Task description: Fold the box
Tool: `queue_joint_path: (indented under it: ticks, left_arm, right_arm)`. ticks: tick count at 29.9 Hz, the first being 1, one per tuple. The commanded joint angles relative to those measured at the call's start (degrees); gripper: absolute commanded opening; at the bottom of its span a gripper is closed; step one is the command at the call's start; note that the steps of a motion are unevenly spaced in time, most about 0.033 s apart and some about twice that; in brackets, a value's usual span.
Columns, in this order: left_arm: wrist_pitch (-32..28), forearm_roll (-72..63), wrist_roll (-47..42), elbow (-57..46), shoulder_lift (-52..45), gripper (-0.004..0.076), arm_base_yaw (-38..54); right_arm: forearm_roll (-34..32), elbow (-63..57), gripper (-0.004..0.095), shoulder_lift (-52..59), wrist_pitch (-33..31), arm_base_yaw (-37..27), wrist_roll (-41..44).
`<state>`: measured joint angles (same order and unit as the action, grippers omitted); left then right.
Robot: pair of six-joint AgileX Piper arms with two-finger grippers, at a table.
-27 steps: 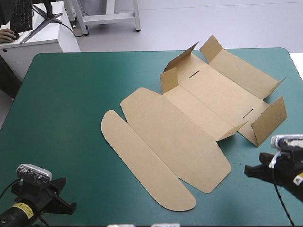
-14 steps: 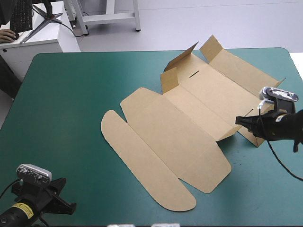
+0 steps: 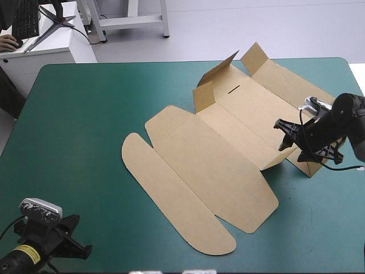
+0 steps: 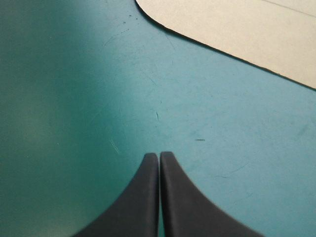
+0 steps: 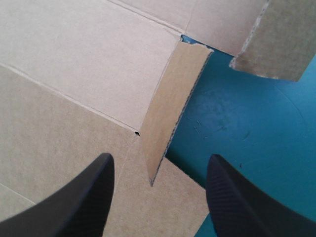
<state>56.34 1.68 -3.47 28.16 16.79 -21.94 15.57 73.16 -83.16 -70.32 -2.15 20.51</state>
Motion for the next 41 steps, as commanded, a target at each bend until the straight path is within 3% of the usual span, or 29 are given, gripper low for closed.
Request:
queue_joint_path:
  ticks: [1,5,19,23,26,29,30,41]
  left_arm:
    - [-3.37,0.00,-0.52,1.96,0.59,-0.0010,-0.25]
    - [-3.37,0.00,-0.52,1.96,0.59,-0.0010,-0.25]
    - [-3.37,0.00,-0.52,1.96,0.59,-0.0010,-0.25]
    - [-3.37,0.00,-0.52,1.96,0.59,-0.0010,-0.25]
    - [-3.37,0.00,-0.52,1.96,0.59,-0.0010,-0.25]
    - [-3.37,0.00,-0.52,1.96,0.59,-0.0010,-0.25]
    - [-3.37,0.00,-0.52,1.96,0.59,-0.0010,-0.25]
    - [-3.37,0.00,-0.54,1.96,0.59,-0.0010,-0.25]
  right_arm:
    - [0.97,1.84,0.0526,-0.41,-1.53,0.10,4.35]
    - [4.12,1.84,0.0525,-3.19,-1.53,0.10,5.55]
    - [1.62,1.84,0.0519,-10.81,-0.57,0.10,5.30]
    - [1.71,1.84,0.0420,-11.39,-0.21,0.10,5.41]
    - [1.71,1.84,0.0248,-11.39,0.82,0.10,6.37]
    - [1.71,1.84,0.0010,-11.39,2.10,0.10,7.26]
    - [1.71,1.84,-0.0016,-11.39,2.63,0.10,7.47]
    - [1.71,1.84,-0.0018,-11.39,5.37,0.10,5.31]
